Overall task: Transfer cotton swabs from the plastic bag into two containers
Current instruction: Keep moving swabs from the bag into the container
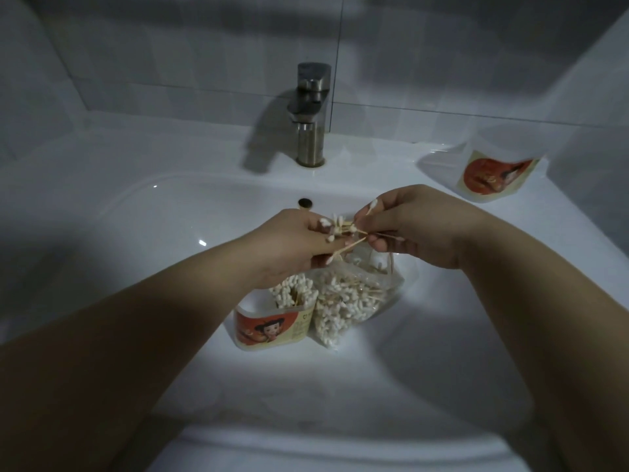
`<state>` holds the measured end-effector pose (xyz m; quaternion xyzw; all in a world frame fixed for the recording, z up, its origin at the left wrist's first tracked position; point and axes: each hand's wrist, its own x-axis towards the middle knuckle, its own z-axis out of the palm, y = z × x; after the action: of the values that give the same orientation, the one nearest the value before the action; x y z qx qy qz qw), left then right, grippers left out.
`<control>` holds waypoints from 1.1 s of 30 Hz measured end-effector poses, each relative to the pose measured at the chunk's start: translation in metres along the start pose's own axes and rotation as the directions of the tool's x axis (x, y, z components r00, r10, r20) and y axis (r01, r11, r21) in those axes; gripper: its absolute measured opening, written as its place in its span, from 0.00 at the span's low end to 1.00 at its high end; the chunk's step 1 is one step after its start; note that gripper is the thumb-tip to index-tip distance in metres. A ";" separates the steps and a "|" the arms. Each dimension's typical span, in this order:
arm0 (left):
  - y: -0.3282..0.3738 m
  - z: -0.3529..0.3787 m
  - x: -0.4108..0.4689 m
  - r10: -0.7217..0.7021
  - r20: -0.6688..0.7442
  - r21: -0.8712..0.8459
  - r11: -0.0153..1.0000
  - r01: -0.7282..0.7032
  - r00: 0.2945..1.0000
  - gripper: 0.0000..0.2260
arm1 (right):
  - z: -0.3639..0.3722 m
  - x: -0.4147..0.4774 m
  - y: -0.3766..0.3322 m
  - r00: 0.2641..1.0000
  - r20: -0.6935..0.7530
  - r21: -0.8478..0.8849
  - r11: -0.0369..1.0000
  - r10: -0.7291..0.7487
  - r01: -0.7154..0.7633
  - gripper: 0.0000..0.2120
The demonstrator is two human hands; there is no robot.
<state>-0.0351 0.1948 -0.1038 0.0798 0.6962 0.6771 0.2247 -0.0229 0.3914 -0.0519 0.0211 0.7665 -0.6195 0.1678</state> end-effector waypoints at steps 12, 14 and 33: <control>0.001 -0.001 0.003 0.016 -0.171 -0.071 0.997 -0.029 0.985 0.06 | -0.011 -0.005 -0.005 0.984 -0.167 0.148 0.989 0.054 -0.030 0.03; 0.003 0.000 0.002 0.076 -0.229 0.038 0.997 -0.069 0.971 0.03 | -0.011 -0.004 -0.004 0.987 -0.155 0.111 0.993 0.047 -0.030 0.03; 0.008 0.006 -0.002 0.379 -0.227 0.249 0.913 -0.322 0.897 0.06 | -0.009 -0.001 0.002 0.985 -0.170 -0.103 0.995 -0.028 0.011 0.04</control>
<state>-0.0323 0.1999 -0.0956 0.1339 0.7602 0.6357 -0.0082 -0.0233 0.4007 -0.0515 0.0583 0.8087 -0.5774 0.0960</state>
